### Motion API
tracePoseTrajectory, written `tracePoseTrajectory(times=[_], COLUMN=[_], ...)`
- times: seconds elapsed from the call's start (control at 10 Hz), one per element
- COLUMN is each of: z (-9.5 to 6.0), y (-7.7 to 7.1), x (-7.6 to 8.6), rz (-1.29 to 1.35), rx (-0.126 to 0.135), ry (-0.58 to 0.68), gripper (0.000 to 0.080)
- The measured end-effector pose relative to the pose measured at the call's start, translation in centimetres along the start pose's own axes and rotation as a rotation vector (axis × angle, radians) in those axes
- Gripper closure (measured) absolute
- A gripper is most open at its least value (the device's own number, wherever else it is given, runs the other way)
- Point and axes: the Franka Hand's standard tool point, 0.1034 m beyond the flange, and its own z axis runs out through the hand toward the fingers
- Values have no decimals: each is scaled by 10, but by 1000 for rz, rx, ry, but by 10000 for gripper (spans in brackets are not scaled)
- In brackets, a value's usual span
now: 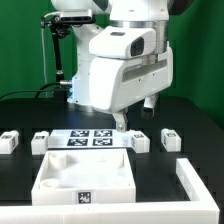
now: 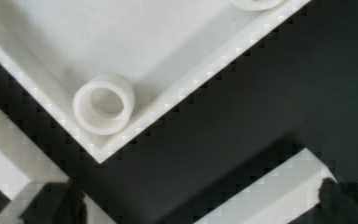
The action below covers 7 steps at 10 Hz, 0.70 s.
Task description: Assemble square table
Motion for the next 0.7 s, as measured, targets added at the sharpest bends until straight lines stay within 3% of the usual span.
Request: tracePoseTrajectory(times=[0.6,0.7], z=[1,4], y=[0,2], x=[-2,-16], rz=[0,-91], rx=[1,-9], ry=[-2,4], gripper=[149,149])
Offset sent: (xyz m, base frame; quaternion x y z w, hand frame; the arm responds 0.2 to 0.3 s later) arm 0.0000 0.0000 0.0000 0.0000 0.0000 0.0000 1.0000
